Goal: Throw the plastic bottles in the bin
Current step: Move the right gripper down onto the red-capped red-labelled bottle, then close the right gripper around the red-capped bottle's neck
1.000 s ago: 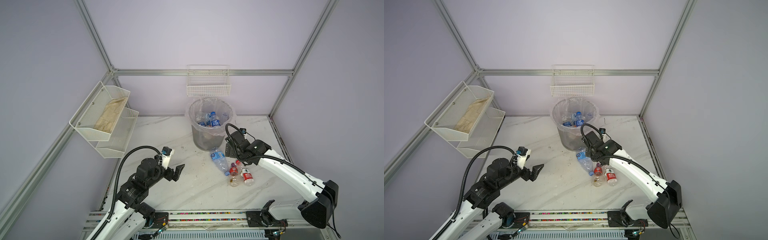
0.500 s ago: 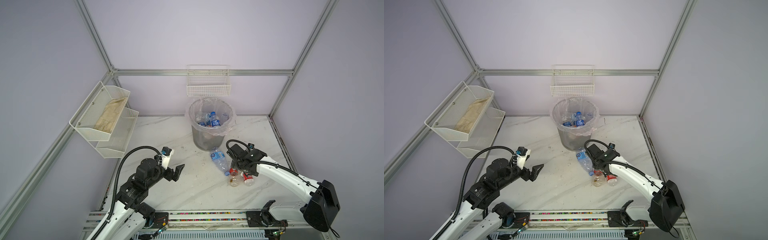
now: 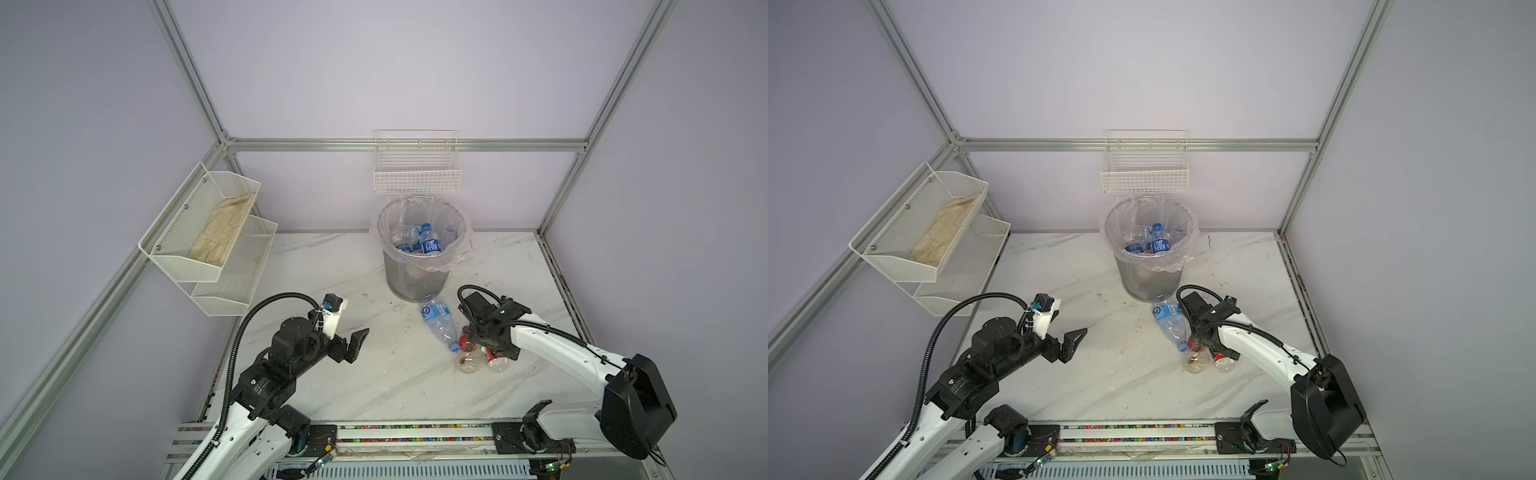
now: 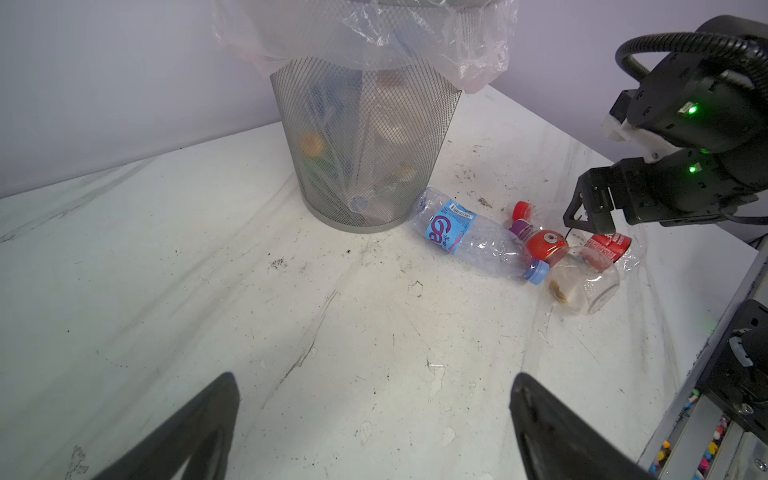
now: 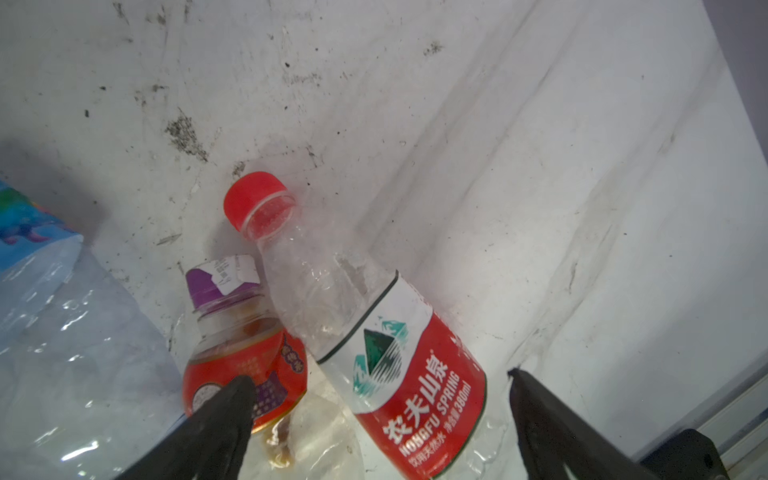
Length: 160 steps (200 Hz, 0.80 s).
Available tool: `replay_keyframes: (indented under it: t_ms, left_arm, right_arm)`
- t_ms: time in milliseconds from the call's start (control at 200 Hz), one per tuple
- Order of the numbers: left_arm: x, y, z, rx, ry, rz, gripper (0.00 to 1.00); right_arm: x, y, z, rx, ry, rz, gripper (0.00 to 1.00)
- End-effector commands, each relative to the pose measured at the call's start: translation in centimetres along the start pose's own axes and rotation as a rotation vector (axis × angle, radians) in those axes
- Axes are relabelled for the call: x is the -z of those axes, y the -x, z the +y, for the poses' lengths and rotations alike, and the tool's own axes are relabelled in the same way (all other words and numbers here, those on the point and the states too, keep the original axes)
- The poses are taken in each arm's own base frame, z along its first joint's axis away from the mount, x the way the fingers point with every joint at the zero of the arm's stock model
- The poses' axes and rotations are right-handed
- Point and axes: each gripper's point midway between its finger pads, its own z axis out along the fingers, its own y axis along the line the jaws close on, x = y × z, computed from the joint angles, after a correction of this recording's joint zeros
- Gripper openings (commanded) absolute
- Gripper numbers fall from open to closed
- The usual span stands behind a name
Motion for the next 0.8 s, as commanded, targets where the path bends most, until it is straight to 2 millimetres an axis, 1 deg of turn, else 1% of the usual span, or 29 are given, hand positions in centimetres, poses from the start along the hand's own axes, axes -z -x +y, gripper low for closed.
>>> replay_keyframes:
  t_ms: [0,40,220,320,430,585,795]
  left_arm:
    - [-0.5,-1.3,-0.1,0.012,-0.009,0.019,1.0]
    - [-0.5,-1.3,-0.1,0.013,-0.009,0.019,1.0]
    - [-0.4,-1.3,0.0,0.013,-0.006,0.017,1.0]
    - [-0.5,-1.3,-0.1,0.013,-0.007,0.02,1.0]
    - [-0.5,-1.3,0.0,0.011,-0.005,0.021,1.0]
    - [-0.5,-1.3,0.0,0.011,-0.004,0.018,1.0]
    - [-0.5,-1.3,0.0,0.011,-0.001,0.019,1.0]
  right_arm:
    - [-1.0,-0.5,0.4,-0.017,0.006,0.018,0.97]
    - [-1.7,-0.8,0.4,-0.01,-0.014,0.032,0.97]
    - [-3.4,-1.0,0.6,-0.001,-0.023,0.064,0.97]
    - [-3.9,-0.6,0.7,-0.013,-0.004,0.078,0.97]
    - [-4.0,-0.4,1.0,-0.019,0.017,0.085,0.94]
    - [-4.6,-0.7,1.5,-0.016,0.04,0.099,0.89]
    - [-5.8,-1.2,1.5,-0.004,0.021,0.124,0.75]
